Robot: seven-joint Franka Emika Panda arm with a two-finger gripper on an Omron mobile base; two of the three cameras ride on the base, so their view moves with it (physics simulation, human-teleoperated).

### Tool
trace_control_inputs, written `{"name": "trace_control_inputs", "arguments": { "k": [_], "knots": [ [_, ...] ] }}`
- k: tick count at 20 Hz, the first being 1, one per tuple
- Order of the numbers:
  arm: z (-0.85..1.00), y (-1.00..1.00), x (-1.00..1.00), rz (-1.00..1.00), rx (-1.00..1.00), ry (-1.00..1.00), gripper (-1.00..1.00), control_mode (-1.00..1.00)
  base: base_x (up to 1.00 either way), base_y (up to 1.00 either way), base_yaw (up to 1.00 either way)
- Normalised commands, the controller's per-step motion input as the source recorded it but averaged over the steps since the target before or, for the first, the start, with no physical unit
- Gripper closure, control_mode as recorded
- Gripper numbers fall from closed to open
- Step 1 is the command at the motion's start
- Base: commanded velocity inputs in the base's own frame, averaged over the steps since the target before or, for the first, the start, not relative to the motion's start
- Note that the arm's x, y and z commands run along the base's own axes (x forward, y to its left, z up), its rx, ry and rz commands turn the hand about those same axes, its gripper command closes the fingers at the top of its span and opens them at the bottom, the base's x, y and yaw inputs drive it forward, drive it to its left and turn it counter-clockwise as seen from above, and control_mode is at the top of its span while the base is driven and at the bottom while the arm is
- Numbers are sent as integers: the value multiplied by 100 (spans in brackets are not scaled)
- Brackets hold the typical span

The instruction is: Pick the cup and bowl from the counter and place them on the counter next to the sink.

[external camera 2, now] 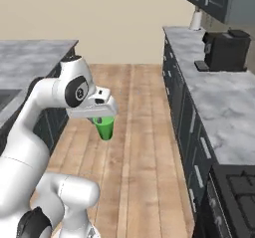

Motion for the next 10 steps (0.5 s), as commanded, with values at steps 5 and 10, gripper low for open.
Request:
{"name": "trace_control_inputs", "arguments": {
  "k": [5,10],
  "knots": [
    [0,0,0,0,0,0,100,100,0,0,87],
    [0,0,0,0,0,0,100,100,0,0,84]
  ]
}}
